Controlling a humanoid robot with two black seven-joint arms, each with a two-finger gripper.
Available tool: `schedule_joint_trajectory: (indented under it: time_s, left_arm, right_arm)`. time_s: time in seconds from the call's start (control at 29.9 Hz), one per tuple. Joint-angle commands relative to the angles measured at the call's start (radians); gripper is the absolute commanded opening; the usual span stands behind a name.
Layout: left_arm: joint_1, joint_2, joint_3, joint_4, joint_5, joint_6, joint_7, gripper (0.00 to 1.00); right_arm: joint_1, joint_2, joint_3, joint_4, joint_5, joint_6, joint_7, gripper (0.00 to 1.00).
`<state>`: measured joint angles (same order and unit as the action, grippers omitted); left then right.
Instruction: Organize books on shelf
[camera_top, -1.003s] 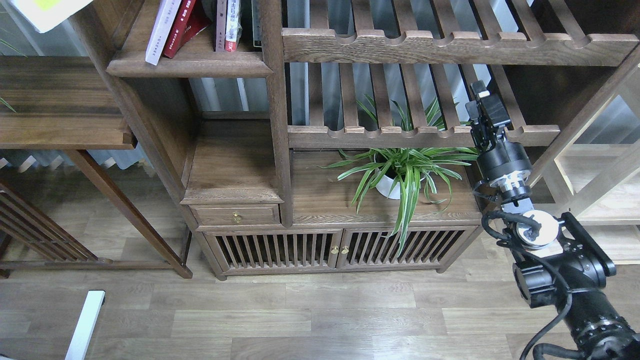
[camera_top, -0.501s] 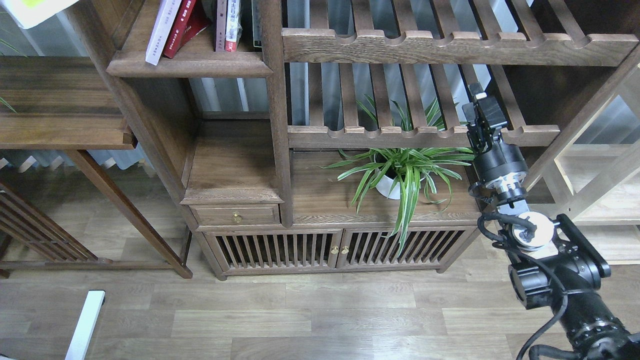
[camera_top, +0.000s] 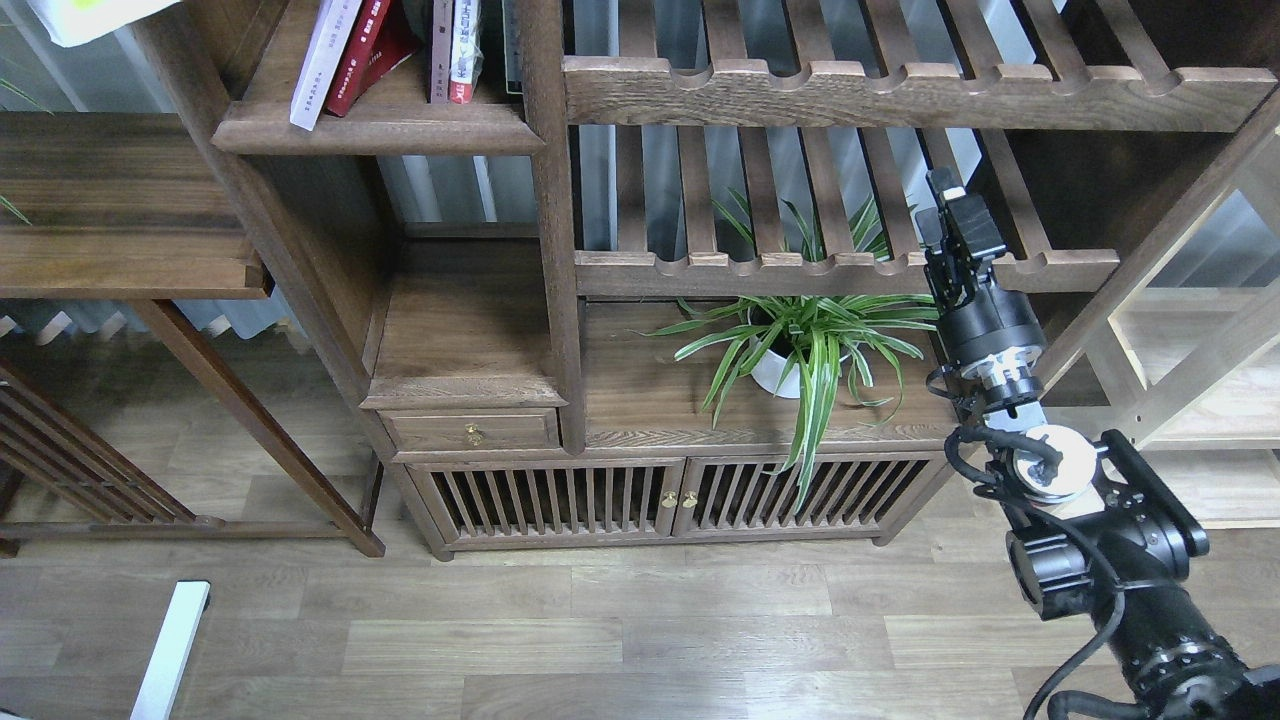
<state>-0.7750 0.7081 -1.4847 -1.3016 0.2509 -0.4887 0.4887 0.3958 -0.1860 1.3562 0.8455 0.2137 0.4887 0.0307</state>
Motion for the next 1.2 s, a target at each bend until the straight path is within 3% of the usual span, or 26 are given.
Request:
schedule_joint_trajectory:
  time_s: [0.0, 0.27, 0.53, 1.17]
  left_arm:
    - [-0.001, -0.006, 0.003, 0.028, 0.011, 0.000, 0.000, 0.01]
    - [-0.006, -0.007, 0.003, 0.085, 0.016, 0.000, 0.000, 0.01]
    - [-0.102, -0.085, 0.035, 0.182, 0.091, 0.000, 0.000, 0.01]
    - [-0.178, -0.220, 0.058, 0.182, 0.194, 0.000, 0.000, 0.00]
  right_arm:
    - [-0.002, 0.000, 0.000, -0.002, 0.000, 0.000, 0.000, 0.75]
    - [0.002, 0.006, 0.000, -0.005, 0.000, 0.000, 0.000, 0.76]
    - [0.003, 0.014, -0.002, -0.005, 0.000, 0.000, 0.000, 0.76]
    - [0.005, 0.016, -0.002, -0.005, 0.001, 0.000, -0.002, 0.76]
